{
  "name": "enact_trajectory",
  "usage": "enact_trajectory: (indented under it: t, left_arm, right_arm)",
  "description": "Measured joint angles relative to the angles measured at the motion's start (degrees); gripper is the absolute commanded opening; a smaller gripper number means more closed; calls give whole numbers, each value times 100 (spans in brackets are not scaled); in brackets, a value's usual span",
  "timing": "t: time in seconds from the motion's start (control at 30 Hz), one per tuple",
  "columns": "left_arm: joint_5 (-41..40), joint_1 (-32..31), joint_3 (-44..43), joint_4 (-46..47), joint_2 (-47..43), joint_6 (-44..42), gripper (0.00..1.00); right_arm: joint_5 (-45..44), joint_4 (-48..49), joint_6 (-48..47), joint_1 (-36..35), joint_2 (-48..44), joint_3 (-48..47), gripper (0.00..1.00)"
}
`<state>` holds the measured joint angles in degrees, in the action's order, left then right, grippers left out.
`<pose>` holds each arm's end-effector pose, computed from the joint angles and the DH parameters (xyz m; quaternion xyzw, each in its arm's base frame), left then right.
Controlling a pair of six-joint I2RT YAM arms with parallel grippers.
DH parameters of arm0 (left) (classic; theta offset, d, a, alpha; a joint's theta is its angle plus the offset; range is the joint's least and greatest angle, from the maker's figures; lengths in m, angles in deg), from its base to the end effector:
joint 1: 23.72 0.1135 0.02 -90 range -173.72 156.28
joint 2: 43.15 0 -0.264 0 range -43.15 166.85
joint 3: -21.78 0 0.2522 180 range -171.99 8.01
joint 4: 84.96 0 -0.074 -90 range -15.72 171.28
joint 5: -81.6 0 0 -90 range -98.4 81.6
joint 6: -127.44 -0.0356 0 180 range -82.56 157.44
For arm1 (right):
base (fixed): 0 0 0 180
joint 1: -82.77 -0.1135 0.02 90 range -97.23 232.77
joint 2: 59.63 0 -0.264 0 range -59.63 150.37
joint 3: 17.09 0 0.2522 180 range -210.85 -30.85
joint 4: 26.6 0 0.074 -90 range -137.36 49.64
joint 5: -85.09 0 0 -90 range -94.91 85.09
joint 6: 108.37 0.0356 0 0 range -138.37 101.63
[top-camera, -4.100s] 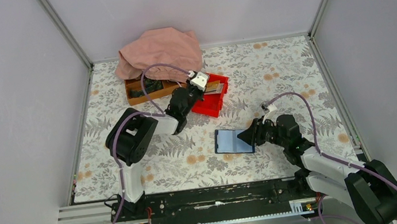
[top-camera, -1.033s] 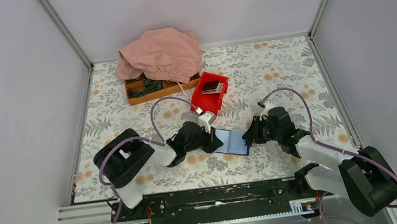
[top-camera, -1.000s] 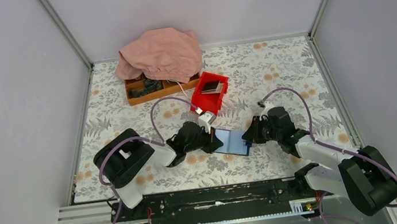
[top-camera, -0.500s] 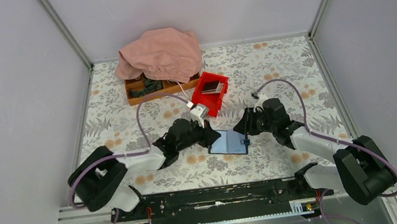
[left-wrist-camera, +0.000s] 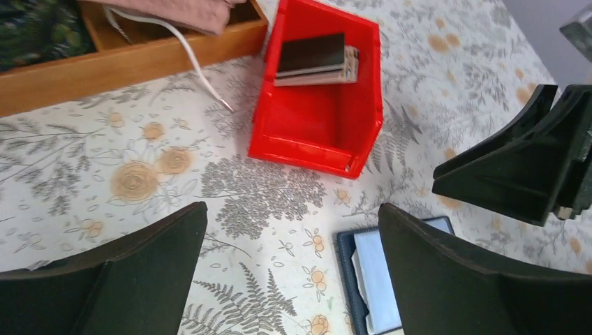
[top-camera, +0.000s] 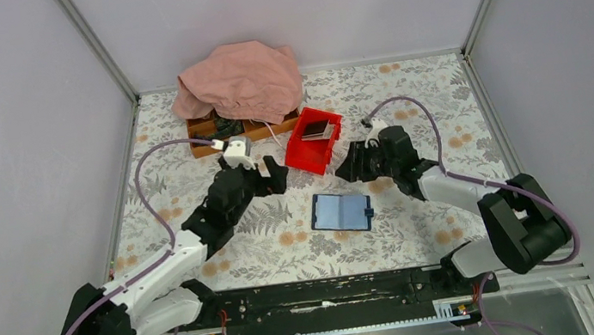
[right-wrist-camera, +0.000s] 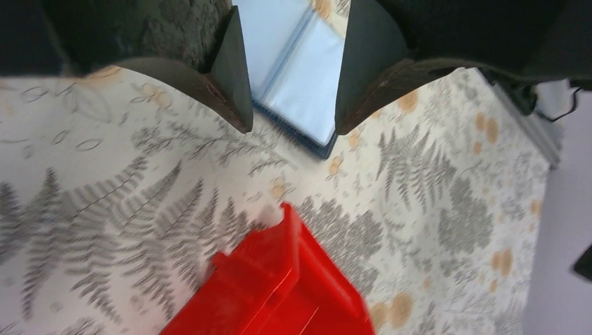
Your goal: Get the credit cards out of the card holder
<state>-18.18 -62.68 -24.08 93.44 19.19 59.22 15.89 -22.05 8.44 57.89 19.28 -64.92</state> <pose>0.1927 -0.1481 0.2419 0.0710 0.8049 -0.2363 0.5397 0.2498 0.1298 0.1945 -0.0808 0.8380 0.3637 0.3987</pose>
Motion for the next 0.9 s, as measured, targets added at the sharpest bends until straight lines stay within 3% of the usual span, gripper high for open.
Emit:
enact_trajectory:
  t: [0.23, 0.5, 0.9]
  left_arm:
    - [-610, 111, 420, 13, -433, 157, 100]
    - [-219, 584, 844, 153, -297, 560, 100]
    - [-177, 682, 833, 101, 219, 815, 100]
  right_arm:
    - [-1185, 61, -533, -20, 157, -66, 57]
    - [-2111, 518, -909, -20, 9, 710, 56]
    - [-2291, 787, -911, -20, 118, 732, 55]
